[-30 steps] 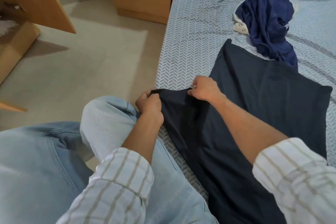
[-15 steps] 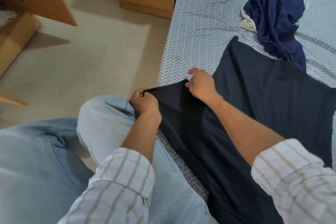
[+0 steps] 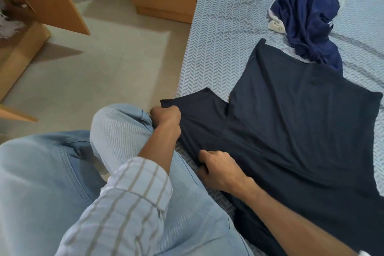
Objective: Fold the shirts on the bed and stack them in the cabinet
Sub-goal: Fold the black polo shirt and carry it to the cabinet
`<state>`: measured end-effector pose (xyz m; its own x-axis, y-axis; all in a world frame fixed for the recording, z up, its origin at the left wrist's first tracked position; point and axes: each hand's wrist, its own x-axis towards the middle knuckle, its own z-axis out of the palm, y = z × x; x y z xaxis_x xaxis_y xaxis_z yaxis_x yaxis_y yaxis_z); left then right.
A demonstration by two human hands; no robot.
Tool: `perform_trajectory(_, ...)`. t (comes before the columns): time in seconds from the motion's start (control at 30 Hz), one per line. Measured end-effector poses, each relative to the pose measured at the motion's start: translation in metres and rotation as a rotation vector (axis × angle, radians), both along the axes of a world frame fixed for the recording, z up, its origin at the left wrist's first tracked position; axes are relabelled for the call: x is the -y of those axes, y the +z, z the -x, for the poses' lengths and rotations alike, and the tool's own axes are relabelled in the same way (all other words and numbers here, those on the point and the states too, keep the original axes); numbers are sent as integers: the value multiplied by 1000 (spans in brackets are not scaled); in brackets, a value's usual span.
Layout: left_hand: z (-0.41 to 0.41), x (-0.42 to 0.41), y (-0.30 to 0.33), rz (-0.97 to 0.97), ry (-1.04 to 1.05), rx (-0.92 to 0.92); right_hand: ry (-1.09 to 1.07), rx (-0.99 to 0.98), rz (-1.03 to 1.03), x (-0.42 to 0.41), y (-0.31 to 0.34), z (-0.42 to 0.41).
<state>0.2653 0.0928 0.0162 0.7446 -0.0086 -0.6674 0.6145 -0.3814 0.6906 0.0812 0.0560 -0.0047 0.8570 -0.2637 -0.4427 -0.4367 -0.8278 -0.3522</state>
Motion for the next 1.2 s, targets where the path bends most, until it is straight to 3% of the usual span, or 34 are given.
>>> perform_trajectory(0.17,2,-4,5,-65,-53,13,13,-19,-200,7,2,-7)
perform_trajectory(0.27,10,-2,6,-287,-285,95,-41,-24,-294,29,6,-10)
perform_trajectory(0.4,23,9,1,-507,-718,591,-280,124,-258,81,1,-12)
perform_trajectory(0.5,31,25,-12,-333,-1018,808,-444,231,-139,134,-1,-21)
perform_trajectory(0.63,44,43,-21,-93,-1201,740,-693,363,-52,212,-1,-39)
perform_trajectory(0.83,41,72,-34,35,-1243,651,-843,406,39,321,-1,-84)
perform_trajectory(1.0,26,91,-39,-68,-1248,550,-919,353,34,382,-12,-117)
perform_trajectory(1.2,23,95,-35,-159,-1309,482,-943,255,91,393,-18,-143)
